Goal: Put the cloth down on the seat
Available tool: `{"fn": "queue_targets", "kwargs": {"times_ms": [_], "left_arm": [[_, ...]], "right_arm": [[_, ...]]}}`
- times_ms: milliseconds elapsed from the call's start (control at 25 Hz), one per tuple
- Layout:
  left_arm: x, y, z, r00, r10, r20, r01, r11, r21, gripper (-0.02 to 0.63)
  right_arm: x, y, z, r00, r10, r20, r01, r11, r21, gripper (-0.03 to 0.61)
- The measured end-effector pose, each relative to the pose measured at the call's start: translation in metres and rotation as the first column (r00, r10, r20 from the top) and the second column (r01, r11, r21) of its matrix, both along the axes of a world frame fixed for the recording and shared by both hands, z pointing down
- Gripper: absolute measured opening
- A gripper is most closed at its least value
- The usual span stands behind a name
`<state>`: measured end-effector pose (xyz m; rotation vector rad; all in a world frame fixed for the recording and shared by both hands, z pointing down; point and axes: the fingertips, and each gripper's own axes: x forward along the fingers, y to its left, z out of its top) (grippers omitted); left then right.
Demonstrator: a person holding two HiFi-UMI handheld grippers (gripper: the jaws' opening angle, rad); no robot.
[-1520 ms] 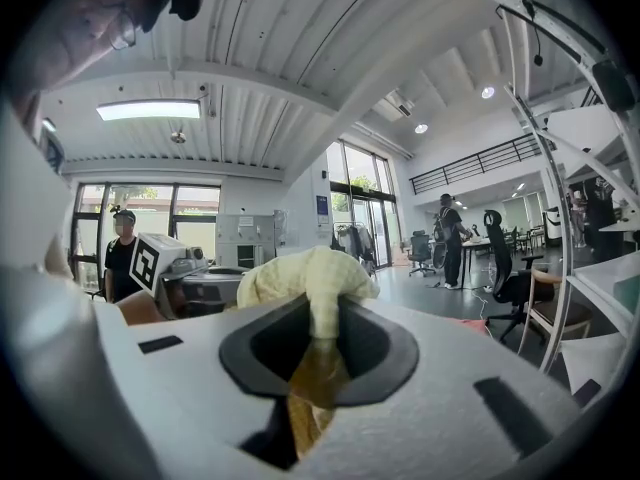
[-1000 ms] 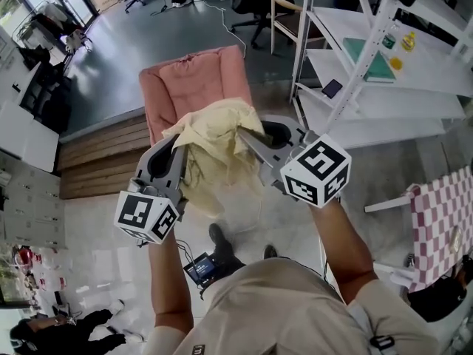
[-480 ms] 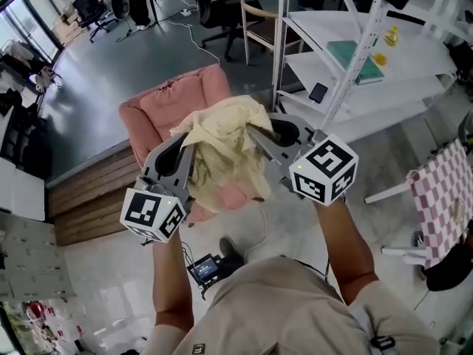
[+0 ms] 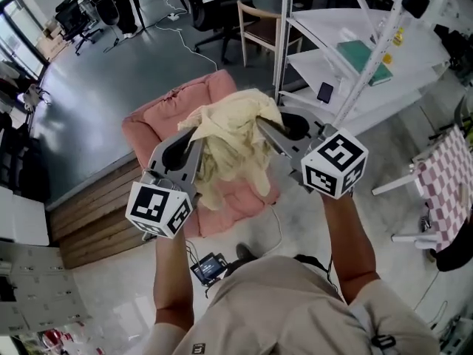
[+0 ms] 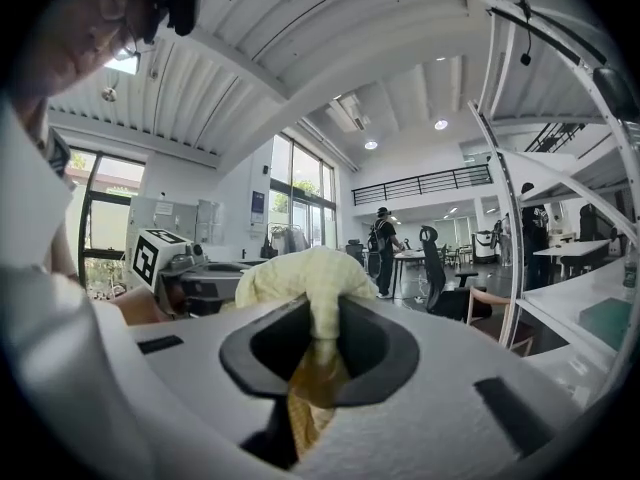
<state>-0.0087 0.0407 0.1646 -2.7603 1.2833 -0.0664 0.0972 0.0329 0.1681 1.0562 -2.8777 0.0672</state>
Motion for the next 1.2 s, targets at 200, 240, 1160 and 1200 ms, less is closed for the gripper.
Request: {"fn": "queue_targets", "kwargs": {"times_ms": [200, 240, 1160, 1200], "left_arm": [[-0.035, -0.018, -0.003, 0.999, 0.031, -0.020, -0.031, 1.000, 0.006, 0.017], [-0.041, -0.021, -0.003, 0.999, 0.033, -0.024, -0.033, 0.999, 0.008, 0.017], [-0.132, -0.125, 0.046, 0.991, -0.132, -0.002, 0.132, 0.990, -0.054, 0.017], [-0.133, -0.133, 0.050, 0.990, -0.139, -0.002, 0.139, 0.988, -0.061, 0.017]], "right_arm": [[-0.034, -0.017, -0.007, 0.999, 0.023, -0.031, -0.023, 1.000, 0.020, 0.049], [-0.040, -0.019, -0.007, 0.999, 0.025, -0.034, -0.024, 0.999, 0.024, 0.049], [-0.130, -0.133, 0.037, 0.994, -0.088, -0.069, 0.086, 0.996, -0.029, 0.051], [-0.131, -0.142, 0.041, 0.993, -0.093, -0.071, 0.090, 0.995, -0.035, 0.051]]}}
